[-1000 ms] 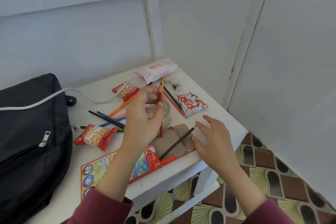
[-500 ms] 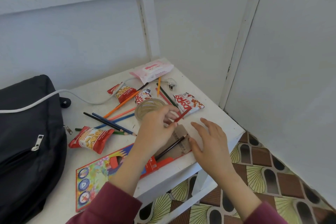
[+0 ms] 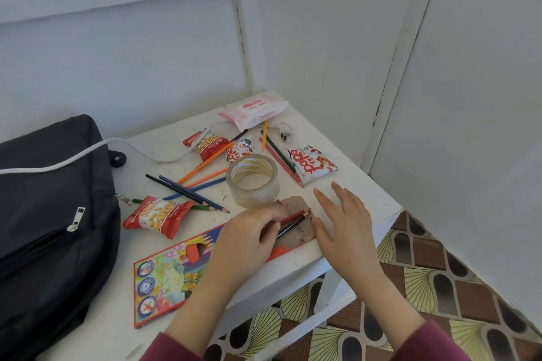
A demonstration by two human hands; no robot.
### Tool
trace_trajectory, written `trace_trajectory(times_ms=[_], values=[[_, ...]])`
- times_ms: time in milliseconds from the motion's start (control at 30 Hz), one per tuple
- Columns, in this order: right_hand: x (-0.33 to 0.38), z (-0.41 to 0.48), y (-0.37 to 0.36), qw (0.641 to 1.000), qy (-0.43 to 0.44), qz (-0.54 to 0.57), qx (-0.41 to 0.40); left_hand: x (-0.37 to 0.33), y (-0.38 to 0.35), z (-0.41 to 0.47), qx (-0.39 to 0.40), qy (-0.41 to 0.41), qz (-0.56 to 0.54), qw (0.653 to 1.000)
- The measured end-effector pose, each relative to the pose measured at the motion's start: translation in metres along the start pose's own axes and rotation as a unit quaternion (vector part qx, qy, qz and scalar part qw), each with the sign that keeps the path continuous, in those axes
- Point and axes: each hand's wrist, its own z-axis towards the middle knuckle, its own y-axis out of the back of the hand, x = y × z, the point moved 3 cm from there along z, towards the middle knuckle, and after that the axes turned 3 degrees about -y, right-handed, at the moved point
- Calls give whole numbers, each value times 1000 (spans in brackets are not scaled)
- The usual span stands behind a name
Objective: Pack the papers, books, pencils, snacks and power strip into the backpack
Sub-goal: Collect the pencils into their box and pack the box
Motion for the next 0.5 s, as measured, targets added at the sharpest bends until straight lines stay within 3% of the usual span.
trace_trajectory(times_ms=[167,300,500], values=[[5,-2,-1,999,33,-7,-15,-1,5,-20,-40,-22,20,999],[10,-12,0,996,67,21,48,2,4,-27,-64,-26,38,997],[22,-16,-3,990,131,25,53,8,1,-27,-76,-20,65,995]])
